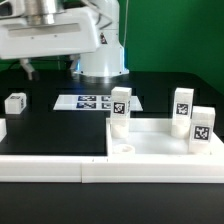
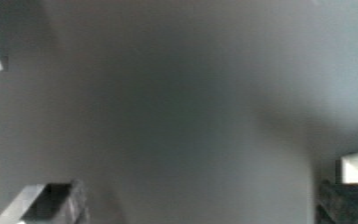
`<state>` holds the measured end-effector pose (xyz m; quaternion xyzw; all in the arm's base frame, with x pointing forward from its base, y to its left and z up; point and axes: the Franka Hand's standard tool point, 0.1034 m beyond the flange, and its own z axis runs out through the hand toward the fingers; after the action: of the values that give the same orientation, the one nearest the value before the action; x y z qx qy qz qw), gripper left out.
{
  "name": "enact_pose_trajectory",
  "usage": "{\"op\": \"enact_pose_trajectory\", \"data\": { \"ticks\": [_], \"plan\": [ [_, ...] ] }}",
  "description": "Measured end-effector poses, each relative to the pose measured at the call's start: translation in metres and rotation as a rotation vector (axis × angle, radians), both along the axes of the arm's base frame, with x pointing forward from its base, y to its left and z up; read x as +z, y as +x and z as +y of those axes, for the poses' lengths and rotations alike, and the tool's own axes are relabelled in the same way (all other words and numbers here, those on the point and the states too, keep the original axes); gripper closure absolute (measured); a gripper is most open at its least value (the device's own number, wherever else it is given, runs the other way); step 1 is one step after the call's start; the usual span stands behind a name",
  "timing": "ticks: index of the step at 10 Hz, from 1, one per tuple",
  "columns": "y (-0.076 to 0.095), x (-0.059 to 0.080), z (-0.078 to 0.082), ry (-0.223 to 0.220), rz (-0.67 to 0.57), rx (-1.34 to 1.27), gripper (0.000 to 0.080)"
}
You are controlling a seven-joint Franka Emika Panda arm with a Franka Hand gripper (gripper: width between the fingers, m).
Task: Assemble square table
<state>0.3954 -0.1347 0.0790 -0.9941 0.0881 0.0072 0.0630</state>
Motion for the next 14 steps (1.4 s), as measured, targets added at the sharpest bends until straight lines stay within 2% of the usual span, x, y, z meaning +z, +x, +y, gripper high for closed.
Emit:
{"op": "enact_pose_trajectory", "data": {
  "ticks": [1,2,3,4,5,6,8,11,12,14],
  "plan": [
    [-0.017,-0.003,-0.016,0.014,0.116,0.070,0.0150],
    [-0.017,-0.002,-0.032,0.007,0.161,0.094,0.0150],
    [-0.023,-0.001,-0.044,0.022,0.240,0.123,0.0150],
    [-0.025,-0.002,-0.065,0.014,0.320,0.139,0.0150],
    [-0.024,-0.014,-0.078,-0.013,0.362,0.150,0.0150],
    [-0.026,-0.022,-0.080,0.006,0.441,0.153,0.0150],
    [-0.014,-0.030,-0.080,0.031,0.582,0.151,0.0150],
    [-0.019,-0.033,-0.076,0.075,0.731,0.156,0.0150],
    [-0.019,-0.038,-0.079,0.073,0.756,0.163,0.0150],
    [-0.029,-0.056,-0.094,0.059,0.779,0.175,0.0150]
  ]
}}
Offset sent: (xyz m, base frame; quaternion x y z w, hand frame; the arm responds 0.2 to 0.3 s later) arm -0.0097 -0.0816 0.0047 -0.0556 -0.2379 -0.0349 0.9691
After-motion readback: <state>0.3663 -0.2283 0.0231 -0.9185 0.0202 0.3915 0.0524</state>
